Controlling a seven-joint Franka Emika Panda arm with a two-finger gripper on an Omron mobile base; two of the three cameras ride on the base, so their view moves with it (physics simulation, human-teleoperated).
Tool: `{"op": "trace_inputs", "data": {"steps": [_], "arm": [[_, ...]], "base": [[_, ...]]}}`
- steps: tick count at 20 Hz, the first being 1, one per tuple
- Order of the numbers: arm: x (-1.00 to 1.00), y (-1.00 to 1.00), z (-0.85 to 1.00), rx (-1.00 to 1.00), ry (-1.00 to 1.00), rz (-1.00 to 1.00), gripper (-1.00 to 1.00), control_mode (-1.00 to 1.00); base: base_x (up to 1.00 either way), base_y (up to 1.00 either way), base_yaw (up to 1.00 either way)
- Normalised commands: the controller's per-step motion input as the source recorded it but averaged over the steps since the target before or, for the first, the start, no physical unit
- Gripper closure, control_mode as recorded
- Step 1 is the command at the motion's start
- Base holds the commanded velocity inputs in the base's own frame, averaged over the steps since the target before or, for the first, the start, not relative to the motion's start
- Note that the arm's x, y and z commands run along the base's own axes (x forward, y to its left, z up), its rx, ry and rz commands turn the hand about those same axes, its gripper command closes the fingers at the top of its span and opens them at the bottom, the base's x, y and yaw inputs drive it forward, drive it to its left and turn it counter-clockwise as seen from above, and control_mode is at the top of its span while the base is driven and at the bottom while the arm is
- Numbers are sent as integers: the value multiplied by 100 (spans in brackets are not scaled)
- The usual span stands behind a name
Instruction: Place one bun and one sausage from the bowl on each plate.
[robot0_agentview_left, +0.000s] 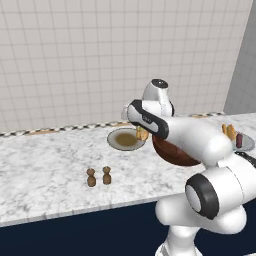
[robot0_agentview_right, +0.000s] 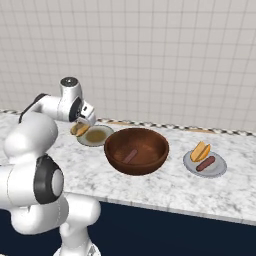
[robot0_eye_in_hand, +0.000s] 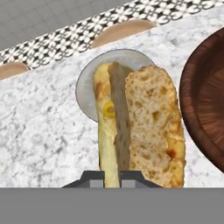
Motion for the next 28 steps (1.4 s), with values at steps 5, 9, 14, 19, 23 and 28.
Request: {"op": "trace_inputs", "data": {"steps": [5,9,14,19,23,28], "arm": [[37,8,0,-11,14,11,100,-100],[56,6,-23,-16,3,7,100,-100],[40,0,-55,-15,-1,1,100,-100],[6,0,-42,-4,-1,0,100,-100],[30,0,-21,0,0,0,100,-100],[53,0,-19,-1,0,0,100,-100]], "base": [[0,0,0],[0,0,0],[0,0,0],[0,0,0],[0,0,0],[0,0,0]]}}
